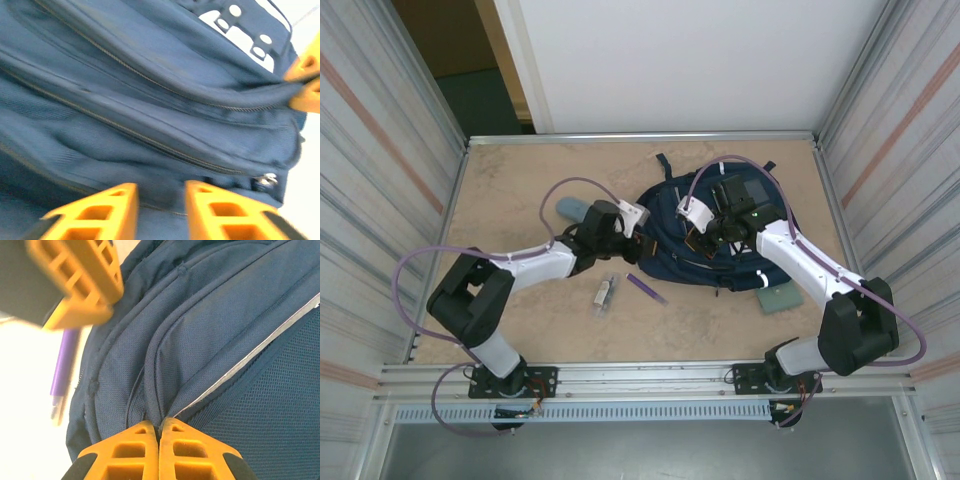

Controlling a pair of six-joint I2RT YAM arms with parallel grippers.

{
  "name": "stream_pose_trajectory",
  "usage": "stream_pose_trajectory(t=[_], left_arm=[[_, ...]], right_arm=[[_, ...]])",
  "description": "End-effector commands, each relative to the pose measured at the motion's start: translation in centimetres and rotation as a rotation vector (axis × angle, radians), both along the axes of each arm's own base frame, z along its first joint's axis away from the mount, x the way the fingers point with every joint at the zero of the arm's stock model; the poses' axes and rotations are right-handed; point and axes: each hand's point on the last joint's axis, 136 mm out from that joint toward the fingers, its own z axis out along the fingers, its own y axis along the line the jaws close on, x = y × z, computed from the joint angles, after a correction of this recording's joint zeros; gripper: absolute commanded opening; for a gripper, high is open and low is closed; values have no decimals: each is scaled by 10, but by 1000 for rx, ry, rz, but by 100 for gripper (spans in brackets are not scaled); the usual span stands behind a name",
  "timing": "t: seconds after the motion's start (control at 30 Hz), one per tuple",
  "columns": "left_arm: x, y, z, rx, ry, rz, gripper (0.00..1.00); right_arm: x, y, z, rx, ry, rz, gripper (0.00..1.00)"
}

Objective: Pack the student bag

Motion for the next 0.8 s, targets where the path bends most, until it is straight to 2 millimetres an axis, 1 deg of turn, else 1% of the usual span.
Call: stream_pose_trajectory(t=[0.0, 0.03, 0.13, 0.23, 0.3, 0.43, 0.5, 0.57, 0.67, 0.77], left_arm=[[-34, -31, 34, -50, -123, -140, 39], [-34, -35, 36, -34, -139, -122, 41], [-26, -40, 35, 45, -146, -24, 40], [-22, -45, 33, 48, -118, 30, 34], [-20, -45, 22, 88, -90, 63, 30], [-20, -47, 5, 145, -56, 79, 27], [-18, -44, -2, 177, -62, 87, 23], [-17, -39, -6, 203, -83, 92, 22], [-17, -31, -8, 239, -119, 83, 22], [-19, -29, -12, 268, -141, 54, 28]], right_arm=[[16, 3, 21, 73, -16, -62, 0], [17, 3, 23, 92, -5, -75, 0], [19, 3, 26, 124, 25, -97, 0], [20, 4, 28, 136, 38, -101, 0], [20, 5, 30, 146, 55, -99, 0], [20, 6, 35, 154, 63, -95, 0], [21, 5, 38, 158, 62, -97, 0], [21, 2, 41, 158, 60, -103, 0], [21, -2, 43, 156, 59, -110, 0], [22, -3, 45, 163, 61, -109, 0]])
